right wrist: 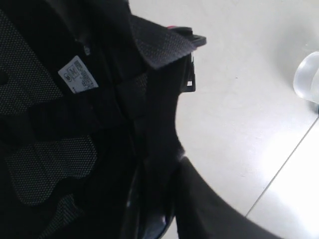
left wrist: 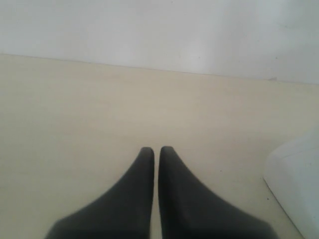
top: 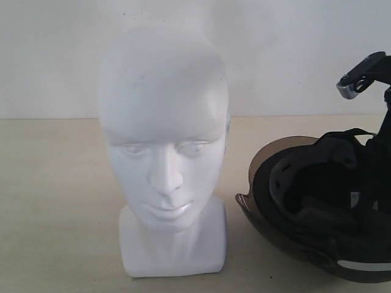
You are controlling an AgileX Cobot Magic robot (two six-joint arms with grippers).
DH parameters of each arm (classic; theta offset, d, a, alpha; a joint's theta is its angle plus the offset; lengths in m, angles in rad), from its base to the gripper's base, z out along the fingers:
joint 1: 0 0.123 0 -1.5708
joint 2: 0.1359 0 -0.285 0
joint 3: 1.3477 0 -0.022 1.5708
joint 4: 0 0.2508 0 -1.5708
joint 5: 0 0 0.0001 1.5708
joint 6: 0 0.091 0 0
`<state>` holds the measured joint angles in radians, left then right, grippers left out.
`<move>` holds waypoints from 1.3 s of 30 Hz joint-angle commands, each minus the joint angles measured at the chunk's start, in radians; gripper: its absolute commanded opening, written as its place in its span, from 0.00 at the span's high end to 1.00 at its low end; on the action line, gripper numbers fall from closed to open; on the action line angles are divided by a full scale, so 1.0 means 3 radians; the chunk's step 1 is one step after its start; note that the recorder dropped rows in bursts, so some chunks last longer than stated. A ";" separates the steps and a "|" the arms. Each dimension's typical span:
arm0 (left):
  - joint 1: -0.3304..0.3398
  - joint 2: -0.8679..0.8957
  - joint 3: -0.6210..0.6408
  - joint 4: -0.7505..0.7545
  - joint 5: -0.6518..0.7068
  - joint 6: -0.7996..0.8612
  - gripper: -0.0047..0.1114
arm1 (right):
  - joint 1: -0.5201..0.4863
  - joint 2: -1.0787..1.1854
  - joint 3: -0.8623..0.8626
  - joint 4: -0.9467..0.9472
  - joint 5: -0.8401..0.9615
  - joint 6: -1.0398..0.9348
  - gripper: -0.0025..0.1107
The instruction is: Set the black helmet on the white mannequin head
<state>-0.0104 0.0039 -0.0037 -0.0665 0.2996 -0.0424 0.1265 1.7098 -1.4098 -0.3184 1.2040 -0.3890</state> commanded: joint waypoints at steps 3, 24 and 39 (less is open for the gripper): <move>0.0007 -0.0013 0.0012 -0.0013 0.0019 -0.0030 0.92 | -0.0020 -0.0046 0.0011 -0.0017 -0.0111 0.0158 0.73; 0.0007 -0.0013 0.0012 -0.0013 0.0012 -0.0030 0.92 | 0.0081 -0.0407 -0.0327 0.1061 -0.0193 0.0294 0.71; 0.0007 -0.0013 0.0012 -0.0013 0.0012 -0.0030 0.92 | 0.0616 -0.0087 -0.0305 0.1129 -0.0112 0.1326 0.98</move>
<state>-0.0104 0.0039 -0.0037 -0.0665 0.3070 -0.0424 0.2589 1.6767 -1.5019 0.1042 1.1892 -0.1041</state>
